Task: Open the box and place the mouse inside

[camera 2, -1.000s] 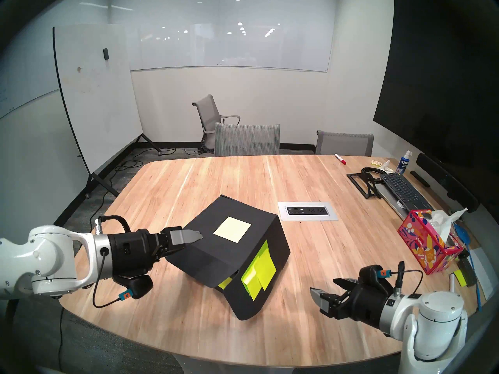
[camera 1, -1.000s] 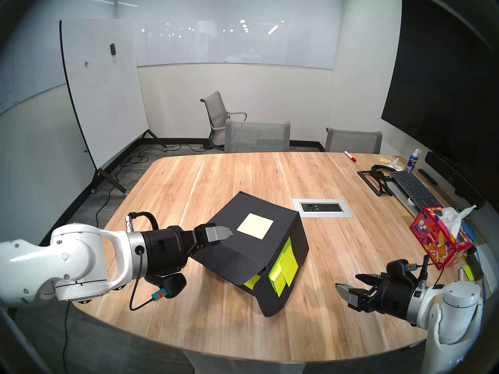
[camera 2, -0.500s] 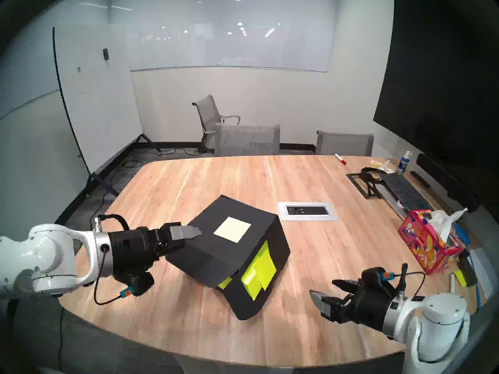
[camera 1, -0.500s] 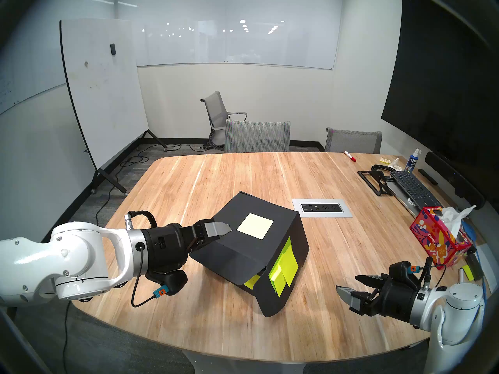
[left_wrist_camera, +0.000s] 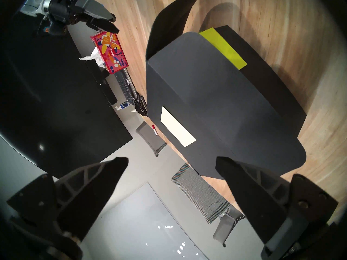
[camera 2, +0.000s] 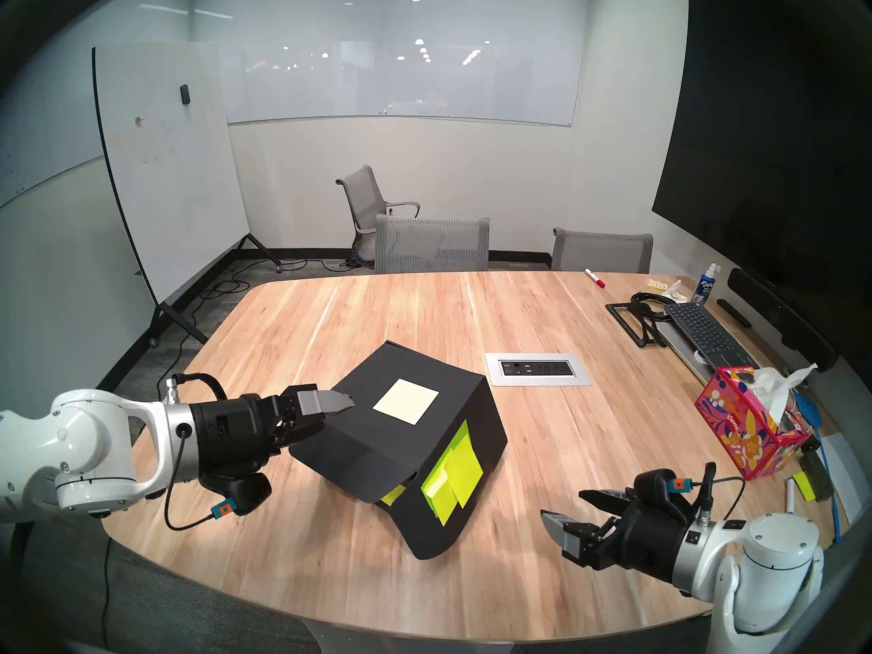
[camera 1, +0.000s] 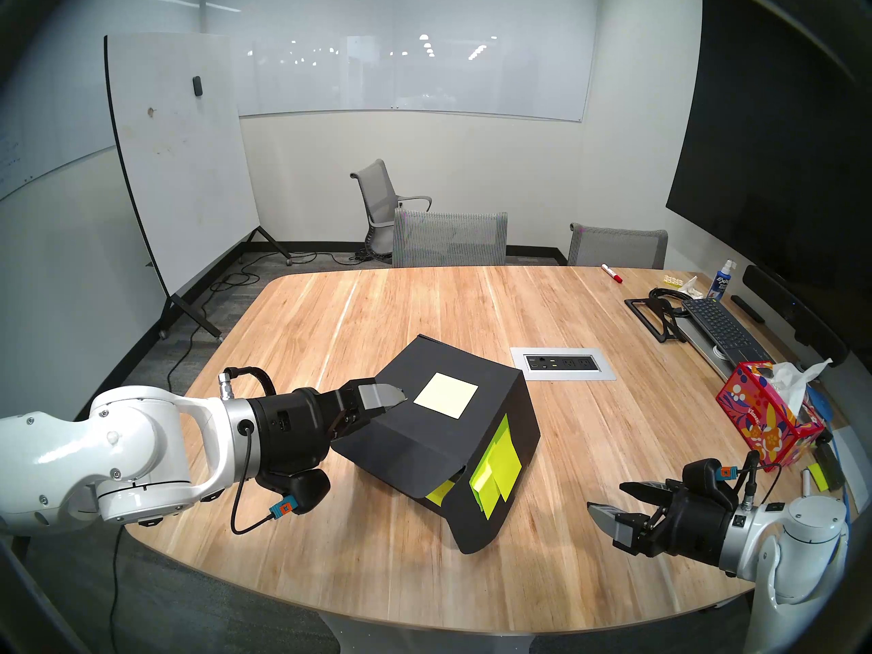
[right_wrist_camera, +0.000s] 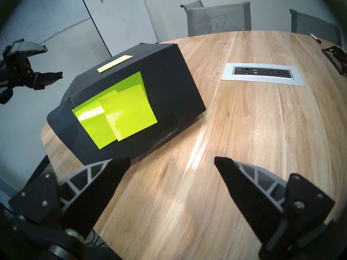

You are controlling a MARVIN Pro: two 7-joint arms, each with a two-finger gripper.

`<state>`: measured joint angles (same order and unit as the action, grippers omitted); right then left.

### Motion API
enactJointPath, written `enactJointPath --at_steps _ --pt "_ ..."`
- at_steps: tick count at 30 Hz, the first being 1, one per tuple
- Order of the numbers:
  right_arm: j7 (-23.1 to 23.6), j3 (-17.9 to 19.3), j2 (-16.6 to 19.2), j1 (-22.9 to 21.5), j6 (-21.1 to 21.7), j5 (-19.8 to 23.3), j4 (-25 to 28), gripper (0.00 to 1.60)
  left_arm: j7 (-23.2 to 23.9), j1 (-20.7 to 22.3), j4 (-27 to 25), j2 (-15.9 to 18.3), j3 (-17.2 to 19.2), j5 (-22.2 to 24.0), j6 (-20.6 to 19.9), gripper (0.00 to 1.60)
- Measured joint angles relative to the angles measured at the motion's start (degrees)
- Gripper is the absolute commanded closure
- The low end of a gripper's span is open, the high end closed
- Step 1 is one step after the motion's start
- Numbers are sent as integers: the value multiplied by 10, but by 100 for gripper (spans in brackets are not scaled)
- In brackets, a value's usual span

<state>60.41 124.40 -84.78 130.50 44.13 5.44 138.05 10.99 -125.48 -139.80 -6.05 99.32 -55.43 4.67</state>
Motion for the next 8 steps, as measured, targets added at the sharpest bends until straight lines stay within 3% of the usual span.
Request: enactJointPath --at_steps 8 --pt "5 2 3 3 -5 6 -1 0 2 16 0 0 -15 5 -1 0"
